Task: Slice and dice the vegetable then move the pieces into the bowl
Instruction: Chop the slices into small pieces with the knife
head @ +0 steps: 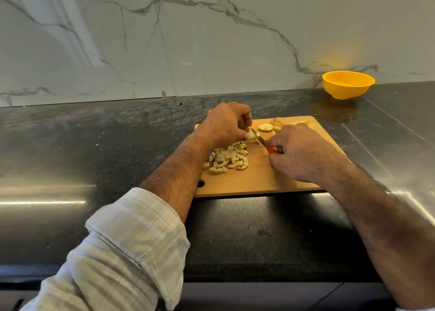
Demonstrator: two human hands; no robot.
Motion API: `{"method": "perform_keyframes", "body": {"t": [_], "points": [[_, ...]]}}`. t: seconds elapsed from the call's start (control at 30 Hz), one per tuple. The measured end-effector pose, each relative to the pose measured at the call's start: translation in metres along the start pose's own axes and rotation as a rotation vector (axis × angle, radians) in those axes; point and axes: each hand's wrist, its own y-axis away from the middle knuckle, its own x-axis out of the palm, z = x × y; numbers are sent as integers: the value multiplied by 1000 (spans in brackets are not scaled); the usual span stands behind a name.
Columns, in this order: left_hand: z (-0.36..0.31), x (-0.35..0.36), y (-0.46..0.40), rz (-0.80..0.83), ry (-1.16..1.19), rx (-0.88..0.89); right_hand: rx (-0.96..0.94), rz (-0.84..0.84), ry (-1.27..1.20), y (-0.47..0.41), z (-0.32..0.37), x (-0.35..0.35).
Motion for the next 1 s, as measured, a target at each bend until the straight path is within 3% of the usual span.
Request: {"method": "perform_keyframes", "body": {"t": [0.47, 0.77, 1.0], "points": [[-6, -7, 8, -19, -8, 44, 3, -149, -52, -5, 6, 8], [-6, -12, 10, 15, -19, 61, 18, -53, 50, -6, 13, 15], [-10, -16, 11, 42, -22, 59, 12, -78, 57, -17, 23, 12]]}}
